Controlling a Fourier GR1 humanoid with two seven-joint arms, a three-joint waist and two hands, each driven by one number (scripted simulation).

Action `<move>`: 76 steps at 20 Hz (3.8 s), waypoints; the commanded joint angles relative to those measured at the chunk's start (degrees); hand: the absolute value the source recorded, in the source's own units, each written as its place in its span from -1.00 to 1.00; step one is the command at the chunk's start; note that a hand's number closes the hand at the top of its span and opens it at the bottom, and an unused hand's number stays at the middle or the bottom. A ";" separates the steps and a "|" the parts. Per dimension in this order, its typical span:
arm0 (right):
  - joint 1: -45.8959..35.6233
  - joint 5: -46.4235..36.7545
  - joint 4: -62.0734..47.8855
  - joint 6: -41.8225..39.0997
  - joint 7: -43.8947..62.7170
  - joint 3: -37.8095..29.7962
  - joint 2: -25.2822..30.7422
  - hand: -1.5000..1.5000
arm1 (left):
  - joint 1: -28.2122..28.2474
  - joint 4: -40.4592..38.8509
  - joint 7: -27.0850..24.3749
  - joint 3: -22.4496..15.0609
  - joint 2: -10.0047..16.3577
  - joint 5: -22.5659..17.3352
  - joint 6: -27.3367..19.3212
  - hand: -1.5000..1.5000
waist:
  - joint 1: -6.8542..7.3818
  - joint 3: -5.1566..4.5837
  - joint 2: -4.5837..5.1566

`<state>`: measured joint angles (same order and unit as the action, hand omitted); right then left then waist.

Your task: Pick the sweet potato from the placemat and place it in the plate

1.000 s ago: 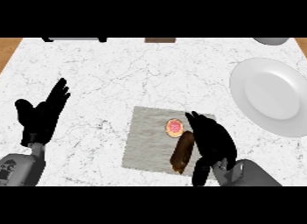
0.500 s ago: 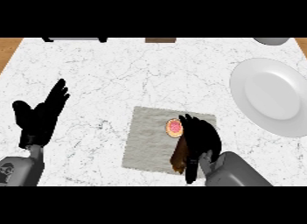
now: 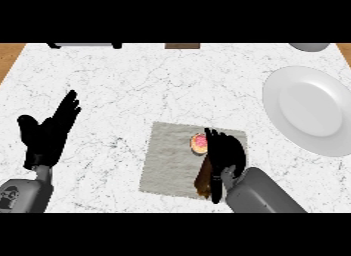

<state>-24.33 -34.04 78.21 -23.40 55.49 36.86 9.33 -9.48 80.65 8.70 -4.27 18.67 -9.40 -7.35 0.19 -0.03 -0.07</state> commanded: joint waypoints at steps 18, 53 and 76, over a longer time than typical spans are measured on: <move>0.55 -7.16 -5.87 -4.67 -4.76 -1.60 -7.94 1.00 | 2.46 -2.01 -3.40 1.96 -3.16 3.18 2.78 0.00 | 0.02 0.02 0.10; 7.43 7.11 2.57 31.11 -59.51 -43.95 18.77 1.00 | -0.98 -2.30 -0.77 6.70 -1.65 2.06 6.53 0.00 | 0.44 0.06 0.32; -12.21 9.30 -45.15 22.57 -96.36 -51.77 26.42 -1.00 | -4.07 -3.10 1.85 7.12 -3.83 4.62 5.54 0.00 | 0.47 0.13 0.49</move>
<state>-34.42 -27.44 34.24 -0.70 -34.18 -12.29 35.38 -11.21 80.20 10.25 1.46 14.19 -4.34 -2.35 1.18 0.12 0.43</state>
